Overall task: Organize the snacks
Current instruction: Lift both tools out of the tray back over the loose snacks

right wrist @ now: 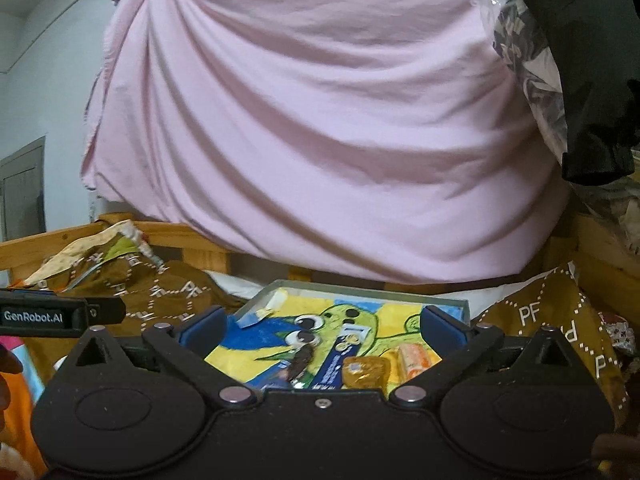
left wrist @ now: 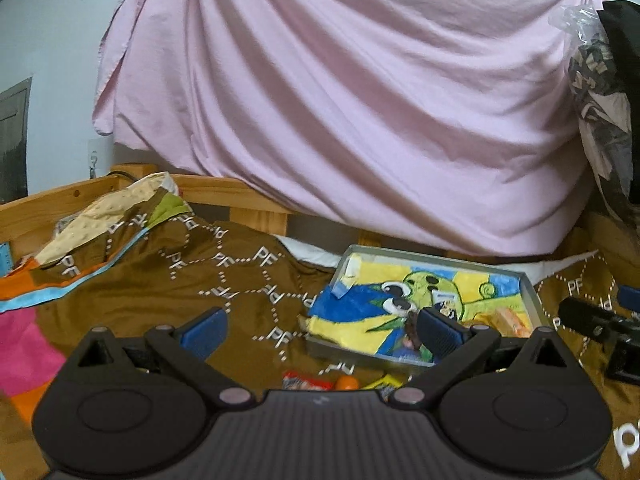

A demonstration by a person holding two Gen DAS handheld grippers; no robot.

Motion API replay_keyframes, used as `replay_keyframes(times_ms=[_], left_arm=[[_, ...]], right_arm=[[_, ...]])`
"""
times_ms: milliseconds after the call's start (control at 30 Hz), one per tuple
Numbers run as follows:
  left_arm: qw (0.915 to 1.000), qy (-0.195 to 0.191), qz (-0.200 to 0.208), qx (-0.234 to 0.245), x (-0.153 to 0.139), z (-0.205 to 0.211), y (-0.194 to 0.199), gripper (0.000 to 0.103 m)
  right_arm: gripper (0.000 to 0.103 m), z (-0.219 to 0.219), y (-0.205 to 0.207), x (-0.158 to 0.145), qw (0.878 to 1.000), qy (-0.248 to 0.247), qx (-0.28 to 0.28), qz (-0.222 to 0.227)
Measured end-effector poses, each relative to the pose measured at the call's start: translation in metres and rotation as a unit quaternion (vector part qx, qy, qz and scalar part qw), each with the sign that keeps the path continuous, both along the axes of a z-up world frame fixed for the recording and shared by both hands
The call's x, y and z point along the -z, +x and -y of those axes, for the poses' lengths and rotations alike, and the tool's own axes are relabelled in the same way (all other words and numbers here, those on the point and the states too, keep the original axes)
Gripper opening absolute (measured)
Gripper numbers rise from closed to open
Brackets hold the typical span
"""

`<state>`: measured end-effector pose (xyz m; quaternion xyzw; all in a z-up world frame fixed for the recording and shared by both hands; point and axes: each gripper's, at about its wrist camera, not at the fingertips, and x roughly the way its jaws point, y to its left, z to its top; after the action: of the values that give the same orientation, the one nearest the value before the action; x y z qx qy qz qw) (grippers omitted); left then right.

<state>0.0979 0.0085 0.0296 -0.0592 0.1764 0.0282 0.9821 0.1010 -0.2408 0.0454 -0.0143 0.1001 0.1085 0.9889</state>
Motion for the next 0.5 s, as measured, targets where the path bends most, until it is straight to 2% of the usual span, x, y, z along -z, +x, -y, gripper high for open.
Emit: replay_keyframes(times_ms=[333, 500], left_arm=[[0.9994, -0.009, -0.029, 0.018, 0.014, -0.024, -0.043, 0.103], [0.9991, 0.003, -0.038, 0.018, 0.024, -0.029, -0.059, 0.103]], right_arm=[[0.102, -0.011, -0.051, 0.001, 1.0, 0.013, -0.005, -0.014], [0.102, -0.022, -0.064, 0.009, 0.999, 0.008, -0.011, -0.033]])
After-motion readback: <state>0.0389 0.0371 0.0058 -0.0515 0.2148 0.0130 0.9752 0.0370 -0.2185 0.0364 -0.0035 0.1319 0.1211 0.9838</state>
